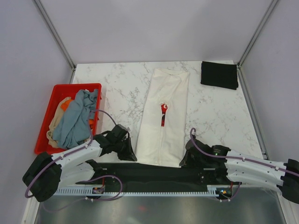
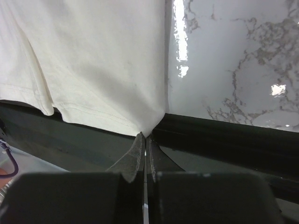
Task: Fold and stack the t-shirts
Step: Fold the tshirt
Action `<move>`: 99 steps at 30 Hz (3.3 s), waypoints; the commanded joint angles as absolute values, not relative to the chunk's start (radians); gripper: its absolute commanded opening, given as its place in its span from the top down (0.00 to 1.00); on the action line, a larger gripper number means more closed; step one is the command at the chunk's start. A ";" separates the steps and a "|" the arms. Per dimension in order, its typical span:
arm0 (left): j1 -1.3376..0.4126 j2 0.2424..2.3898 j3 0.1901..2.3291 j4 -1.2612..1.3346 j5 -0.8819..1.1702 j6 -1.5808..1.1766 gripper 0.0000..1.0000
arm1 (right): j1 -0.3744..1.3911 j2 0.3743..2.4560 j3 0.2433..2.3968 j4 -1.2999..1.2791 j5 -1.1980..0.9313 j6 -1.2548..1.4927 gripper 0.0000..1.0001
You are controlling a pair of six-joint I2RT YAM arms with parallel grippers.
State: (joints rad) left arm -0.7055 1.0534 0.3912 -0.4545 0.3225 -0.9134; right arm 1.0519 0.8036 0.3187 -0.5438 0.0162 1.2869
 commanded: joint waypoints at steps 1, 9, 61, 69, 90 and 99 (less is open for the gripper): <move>-0.770 1.066 0.419 -0.454 0.301 -0.988 0.98 | 1.057 0.784 0.363 -0.624 0.073 1.282 1.00; -0.861 1.081 0.468 -0.420 0.319 -1.078 0.98 | 1.057 0.798 0.443 -0.727 0.115 1.194 1.00; -0.334 2.102 1.647 -0.426 0.488 -0.715 0.98 | 0.245 1.871 1.466 -0.621 -0.103 0.362 1.00; -0.328 2.118 1.684 -0.426 0.449 -0.726 0.98 | 0.219 1.904 1.496 -0.597 -0.133 0.367 1.00; -0.308 2.292 1.822 -0.425 0.459 -0.719 0.98 | 0.180 2.022 1.546 -0.470 -0.161 0.411 0.99; -0.296 2.176 1.801 -0.426 0.483 -0.660 0.58 | 0.167 1.968 1.600 -0.485 -0.161 0.408 0.46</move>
State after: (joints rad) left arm -0.3122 2.2910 1.8008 -0.4381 0.4629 -0.7082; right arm 0.1719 2.0407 1.5402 -0.5079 -0.1596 0.4198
